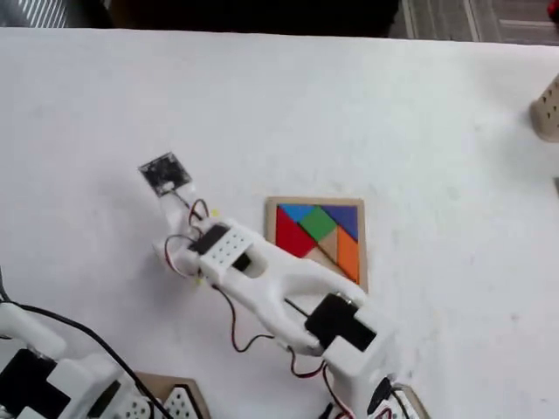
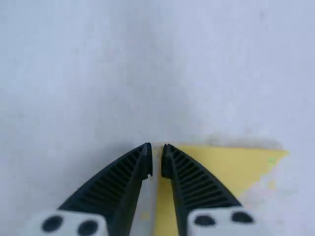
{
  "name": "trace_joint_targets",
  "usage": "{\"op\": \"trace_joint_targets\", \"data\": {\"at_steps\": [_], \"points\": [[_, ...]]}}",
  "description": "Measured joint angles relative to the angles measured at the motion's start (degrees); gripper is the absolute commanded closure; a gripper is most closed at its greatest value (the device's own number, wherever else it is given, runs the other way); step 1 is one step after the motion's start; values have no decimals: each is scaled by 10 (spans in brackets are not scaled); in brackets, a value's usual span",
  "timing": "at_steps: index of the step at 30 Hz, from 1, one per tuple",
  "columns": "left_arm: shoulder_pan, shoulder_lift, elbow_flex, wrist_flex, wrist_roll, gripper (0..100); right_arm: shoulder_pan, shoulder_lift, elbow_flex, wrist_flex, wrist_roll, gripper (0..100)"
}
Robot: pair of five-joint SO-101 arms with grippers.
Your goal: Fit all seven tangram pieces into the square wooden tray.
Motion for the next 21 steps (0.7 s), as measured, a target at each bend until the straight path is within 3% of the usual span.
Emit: {"op": "trace_joint_targets", "data": {"at_steps": [10, 16, 21], "points": [[29, 0, 0, 14, 0, 865, 78, -21, -5, 163, 33, 981], [62, 0, 0, 35, 0, 865, 75, -55, 3, 164, 42, 981], [68, 0, 0, 35, 0, 865, 4, -90, 15, 86, 42, 981]]}}
